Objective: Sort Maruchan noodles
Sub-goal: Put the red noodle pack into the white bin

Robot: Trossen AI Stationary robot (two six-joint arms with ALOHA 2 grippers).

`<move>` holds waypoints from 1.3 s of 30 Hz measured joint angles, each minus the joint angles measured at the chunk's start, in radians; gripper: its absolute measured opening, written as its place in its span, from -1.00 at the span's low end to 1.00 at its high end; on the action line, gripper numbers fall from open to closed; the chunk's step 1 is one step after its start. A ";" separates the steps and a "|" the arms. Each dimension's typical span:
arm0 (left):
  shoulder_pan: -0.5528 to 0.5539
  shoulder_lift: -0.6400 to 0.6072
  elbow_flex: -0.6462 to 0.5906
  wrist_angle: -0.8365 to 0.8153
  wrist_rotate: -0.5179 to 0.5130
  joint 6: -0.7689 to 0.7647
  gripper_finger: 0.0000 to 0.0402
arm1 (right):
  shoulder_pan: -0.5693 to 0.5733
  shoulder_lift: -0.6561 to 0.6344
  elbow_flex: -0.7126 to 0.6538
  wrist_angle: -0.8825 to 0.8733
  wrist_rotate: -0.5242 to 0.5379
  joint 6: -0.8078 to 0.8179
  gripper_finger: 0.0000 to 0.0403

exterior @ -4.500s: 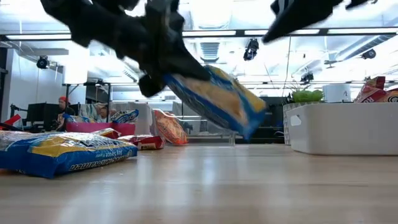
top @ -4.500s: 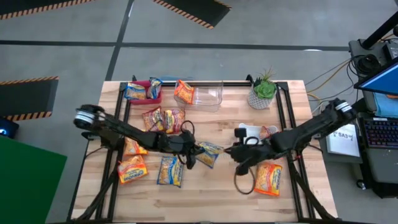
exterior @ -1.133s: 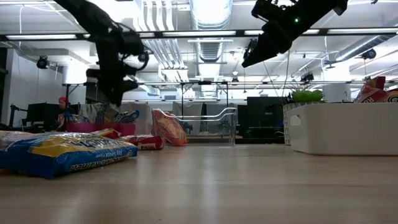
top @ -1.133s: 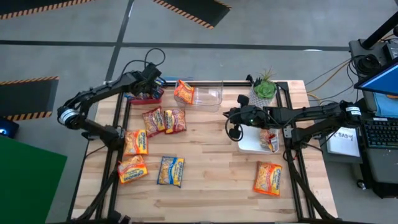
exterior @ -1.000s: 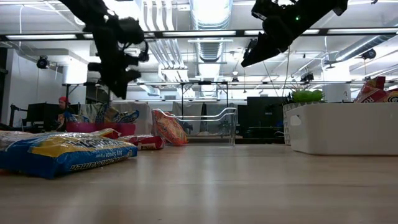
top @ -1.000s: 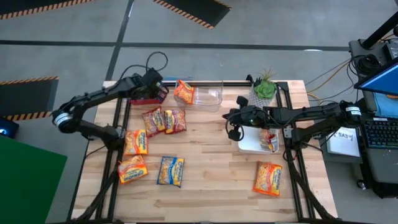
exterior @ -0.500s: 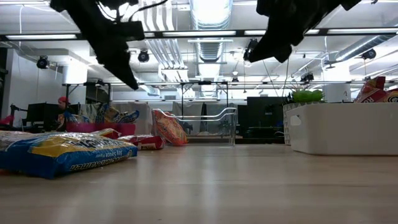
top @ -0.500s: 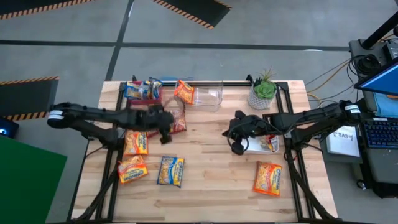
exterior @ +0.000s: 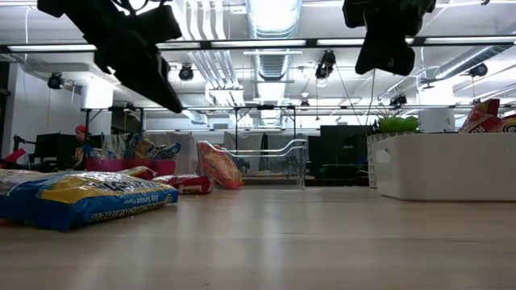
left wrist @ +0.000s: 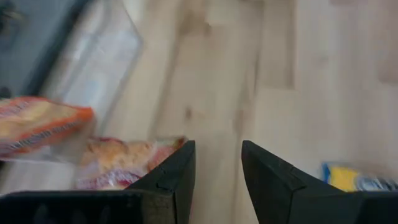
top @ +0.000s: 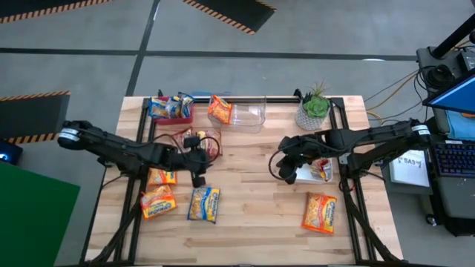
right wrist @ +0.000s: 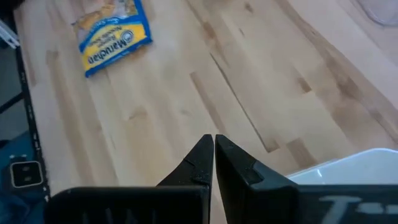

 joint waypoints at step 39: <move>0.063 0.497 0.077 0.383 0.068 -0.050 -0.81 | 0.038 0.004 0.007 0.010 0.062 -0.086 -0.96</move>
